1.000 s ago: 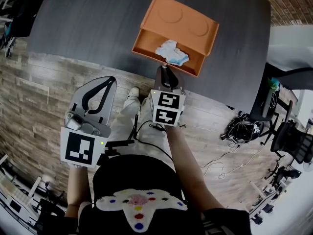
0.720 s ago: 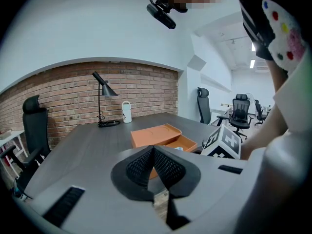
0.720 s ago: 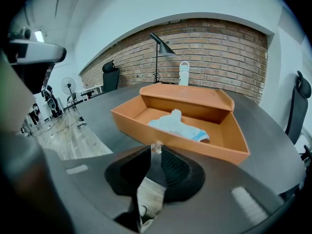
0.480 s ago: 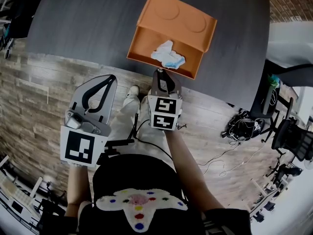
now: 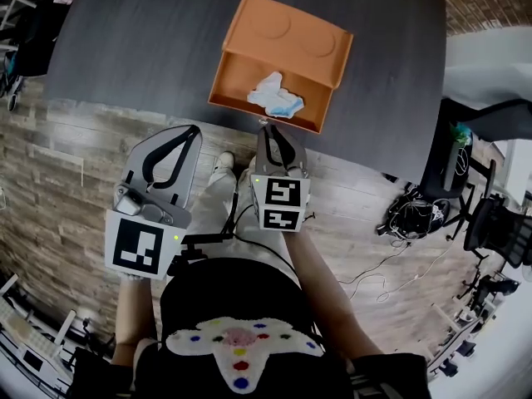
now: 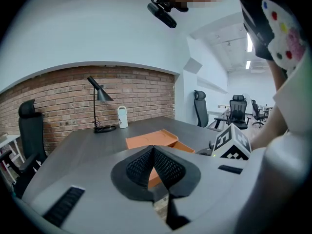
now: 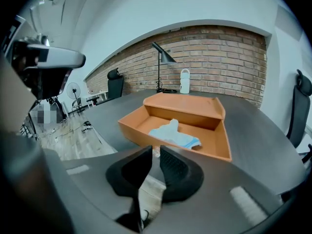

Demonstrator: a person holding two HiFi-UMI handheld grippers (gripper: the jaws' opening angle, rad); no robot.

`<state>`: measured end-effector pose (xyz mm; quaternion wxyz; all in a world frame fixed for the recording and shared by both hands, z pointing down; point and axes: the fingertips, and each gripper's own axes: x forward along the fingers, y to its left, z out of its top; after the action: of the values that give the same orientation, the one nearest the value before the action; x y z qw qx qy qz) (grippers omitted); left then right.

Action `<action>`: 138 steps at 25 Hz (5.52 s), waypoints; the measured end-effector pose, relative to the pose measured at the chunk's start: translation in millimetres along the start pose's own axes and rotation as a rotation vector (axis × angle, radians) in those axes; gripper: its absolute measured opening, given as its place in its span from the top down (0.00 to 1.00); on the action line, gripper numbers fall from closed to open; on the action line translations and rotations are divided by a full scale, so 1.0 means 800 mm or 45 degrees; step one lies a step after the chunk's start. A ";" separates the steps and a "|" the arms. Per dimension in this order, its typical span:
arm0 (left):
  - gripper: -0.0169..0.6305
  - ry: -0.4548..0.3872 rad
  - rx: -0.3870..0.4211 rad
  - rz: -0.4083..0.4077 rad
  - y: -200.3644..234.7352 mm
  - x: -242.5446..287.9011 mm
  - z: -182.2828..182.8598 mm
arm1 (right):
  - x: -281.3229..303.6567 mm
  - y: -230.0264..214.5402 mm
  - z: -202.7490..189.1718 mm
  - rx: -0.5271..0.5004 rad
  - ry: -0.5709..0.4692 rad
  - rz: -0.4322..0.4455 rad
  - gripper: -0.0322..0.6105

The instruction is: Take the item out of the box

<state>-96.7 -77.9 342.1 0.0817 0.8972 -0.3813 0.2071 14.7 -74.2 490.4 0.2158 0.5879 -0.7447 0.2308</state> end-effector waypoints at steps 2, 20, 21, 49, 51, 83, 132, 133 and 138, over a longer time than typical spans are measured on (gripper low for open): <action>0.97 -0.015 0.015 -0.007 -0.003 0.002 0.009 | -0.012 -0.009 0.011 -0.002 -0.039 -0.012 0.90; 0.97 -0.175 0.102 -0.026 -0.015 0.003 0.096 | -0.121 -0.101 0.135 -0.024 -0.332 -0.177 0.94; 0.97 -0.181 0.108 -0.028 -0.015 0.005 0.099 | -0.125 -0.105 0.141 -0.026 -0.341 -0.186 0.94; 0.84 0.053 0.420 -0.417 -0.076 0.138 0.062 | -0.165 -0.179 0.154 0.089 -0.375 -0.298 0.94; 0.84 0.094 0.438 -0.464 -0.086 0.151 0.051 | -0.169 -0.187 0.149 0.103 -0.370 -0.311 0.94; 0.85 0.696 0.841 -0.828 -0.091 0.242 -0.128 | -0.187 -0.192 0.077 0.209 -0.225 -0.459 0.94; 0.96 -0.159 0.233 -0.174 -0.051 0.066 0.152 | -0.200 -0.161 0.214 -0.073 -0.520 -0.171 0.94; 0.96 -0.163 0.230 -0.163 -0.052 0.063 0.153 | -0.202 -0.161 0.215 -0.079 -0.524 -0.164 0.94; 0.96 -0.165 0.216 -0.141 -0.056 0.052 0.152 | -0.206 -0.156 0.218 -0.091 -0.543 -0.125 0.94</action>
<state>-1.1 -110.9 251.4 -0.0081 0.9321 -0.3169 0.1752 163.2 -75.9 264.4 0.0851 0.6509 -0.7517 0.0638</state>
